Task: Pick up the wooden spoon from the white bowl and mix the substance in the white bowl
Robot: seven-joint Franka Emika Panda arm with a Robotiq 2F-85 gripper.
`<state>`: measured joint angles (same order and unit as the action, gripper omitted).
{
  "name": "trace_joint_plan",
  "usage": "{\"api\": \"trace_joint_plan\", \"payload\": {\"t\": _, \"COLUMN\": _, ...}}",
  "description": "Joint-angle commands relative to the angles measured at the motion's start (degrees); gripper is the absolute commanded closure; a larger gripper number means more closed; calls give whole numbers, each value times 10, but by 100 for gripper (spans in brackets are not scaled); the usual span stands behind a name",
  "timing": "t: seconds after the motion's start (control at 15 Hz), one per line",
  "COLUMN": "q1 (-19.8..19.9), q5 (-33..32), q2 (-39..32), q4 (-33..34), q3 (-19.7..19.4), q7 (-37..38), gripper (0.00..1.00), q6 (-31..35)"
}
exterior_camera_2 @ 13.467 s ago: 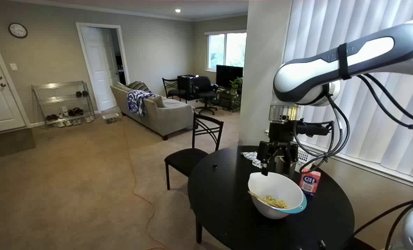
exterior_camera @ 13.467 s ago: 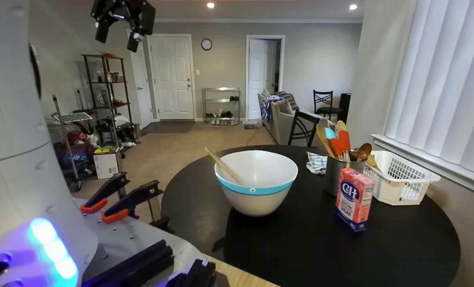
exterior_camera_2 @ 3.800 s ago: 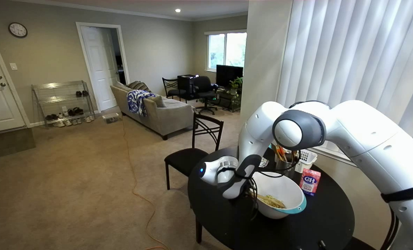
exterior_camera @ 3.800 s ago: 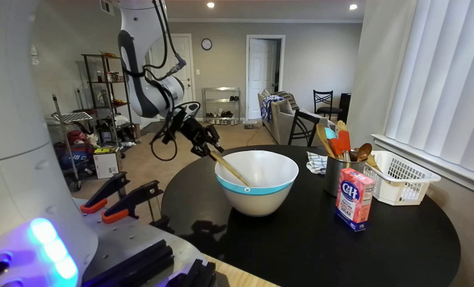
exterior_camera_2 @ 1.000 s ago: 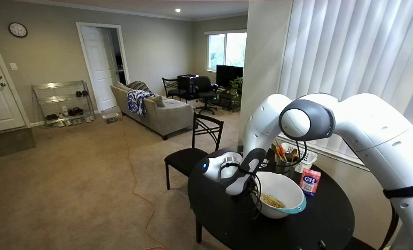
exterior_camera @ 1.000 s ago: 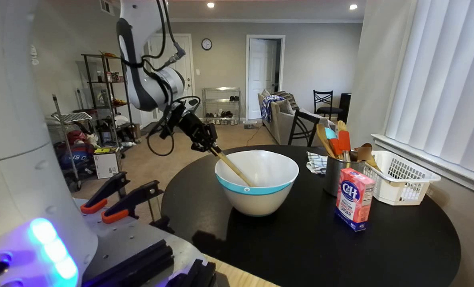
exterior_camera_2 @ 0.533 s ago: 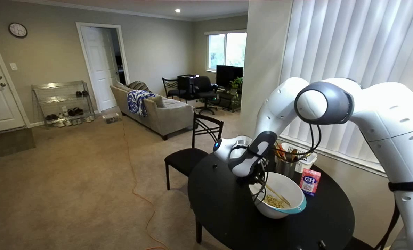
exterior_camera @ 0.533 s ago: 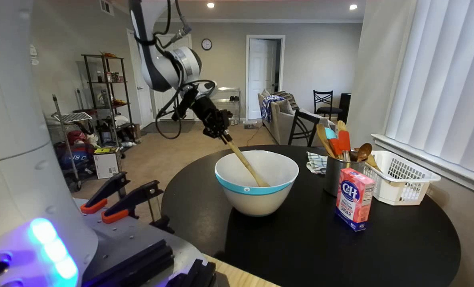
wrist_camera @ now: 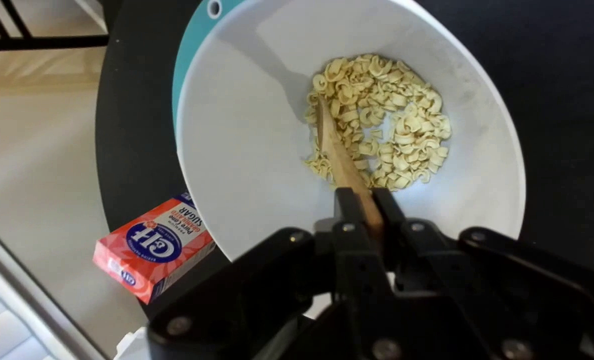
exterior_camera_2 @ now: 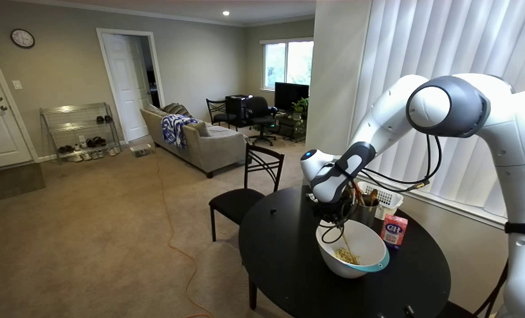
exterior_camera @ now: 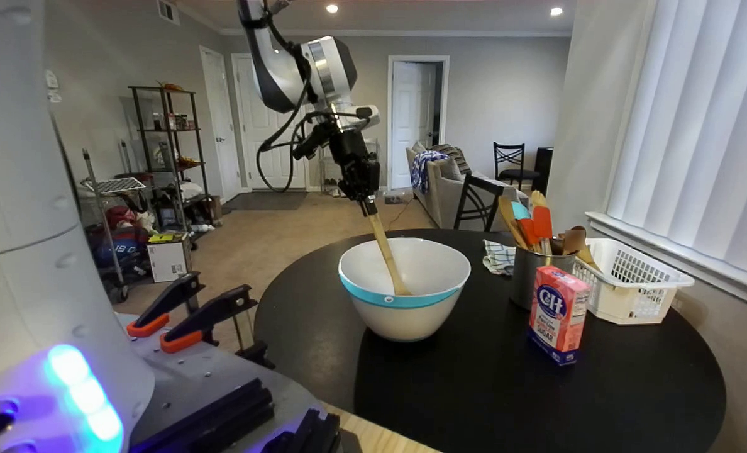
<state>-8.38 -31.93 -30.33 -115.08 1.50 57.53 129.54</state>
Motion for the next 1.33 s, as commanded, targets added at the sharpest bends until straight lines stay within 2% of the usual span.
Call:
{"api": "trace_joint_plan", "payload": {"t": 0.0, "q1": 14, "q5": 58, "q2": 43, "q4": -81, "q3": -22, "q7": -14, "gripper": 97, "q6": 95}}
{"api": "trace_joint_plan", "payload": {"t": 0.33, "q1": 28, "q5": 124, "q2": 69, "q4": -143, "q3": -45, "q7": -37, "gripper": 97, "q6": 173}}
{"api": "trace_joint_plan", "payload": {"t": 0.6, "q1": 49, "q5": 189, "q2": 70, "q4": -160, "q3": -29, "q7": -126, "gripper": 97, "q6": 220}}
{"api": "trace_joint_plan", "payload": {"t": 0.8, "q1": 55, "q5": 238, "q2": 68, "q4": -153, "q3": -16, "q7": -202, "gripper": 97, "q6": 222}}
{"api": "trace_joint_plan", "payload": {"t": 1.07, "q1": 38, "q5": 280, "q2": 62, "q4": -134, "q3": -3, "q7": -269, "gripper": 97, "q6": 212}}
{"api": "trace_joint_plan", "payload": {"t": 1.27, "q1": 11, "q5": 280, "q2": 53, "q4": -119, "q3": -10, "q7": -251, "gripper": 97, "q6": 213}}
